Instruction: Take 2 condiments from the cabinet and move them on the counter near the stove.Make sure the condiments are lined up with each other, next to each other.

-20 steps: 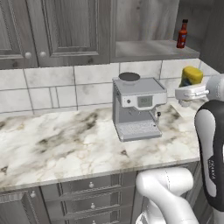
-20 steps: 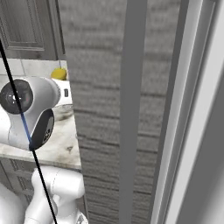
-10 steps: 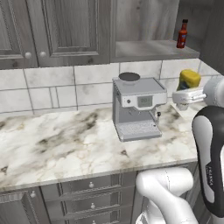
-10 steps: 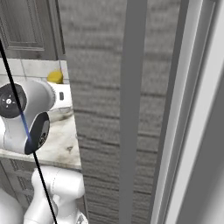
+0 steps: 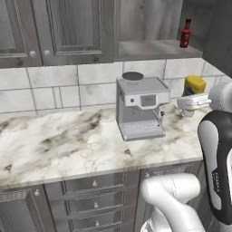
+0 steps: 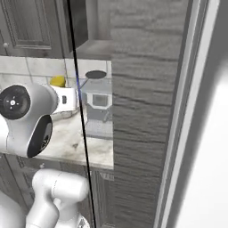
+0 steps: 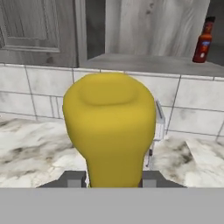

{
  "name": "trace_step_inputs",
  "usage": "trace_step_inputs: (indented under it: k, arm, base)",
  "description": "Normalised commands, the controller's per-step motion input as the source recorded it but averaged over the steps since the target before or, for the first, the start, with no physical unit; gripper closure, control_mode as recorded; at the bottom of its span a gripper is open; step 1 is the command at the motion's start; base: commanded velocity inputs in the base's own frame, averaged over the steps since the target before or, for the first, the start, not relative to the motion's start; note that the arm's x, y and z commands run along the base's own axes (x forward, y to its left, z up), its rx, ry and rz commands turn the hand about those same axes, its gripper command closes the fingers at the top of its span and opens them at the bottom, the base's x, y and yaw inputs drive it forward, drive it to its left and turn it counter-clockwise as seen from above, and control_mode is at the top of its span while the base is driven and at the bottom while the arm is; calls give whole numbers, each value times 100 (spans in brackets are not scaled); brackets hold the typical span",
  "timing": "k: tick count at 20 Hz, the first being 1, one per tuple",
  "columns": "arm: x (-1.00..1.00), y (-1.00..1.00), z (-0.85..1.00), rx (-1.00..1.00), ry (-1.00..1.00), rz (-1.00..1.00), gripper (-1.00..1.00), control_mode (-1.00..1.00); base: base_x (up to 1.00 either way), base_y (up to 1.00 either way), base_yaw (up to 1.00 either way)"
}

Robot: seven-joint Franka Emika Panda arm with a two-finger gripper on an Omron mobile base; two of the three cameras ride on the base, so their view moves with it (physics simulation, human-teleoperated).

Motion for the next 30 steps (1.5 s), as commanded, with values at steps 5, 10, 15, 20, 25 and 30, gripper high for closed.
trace_step_inputs:
  k: [5, 10, 15, 20, 25, 30]
  arm:
    - [0, 0, 0, 0, 0, 0, 100, 100]
    - [0, 0, 0, 0, 0, 0, 100, 100]
    - [0, 0, 0, 0, 0, 0, 100, 100]
    - [0, 0, 0, 0, 0, 0, 100, 100]
    - [0, 0, 0, 0, 0, 0, 100, 100]
    - [0, 0, 0, 0, 0, 0, 100, 100]
  base:
    - [-45, 46, 0]
    - [-26, 95, 0]
    - [-46, 100, 0]
    - [-77, 95, 0]
    - [-31, 95, 0]
    - [0, 94, 0]
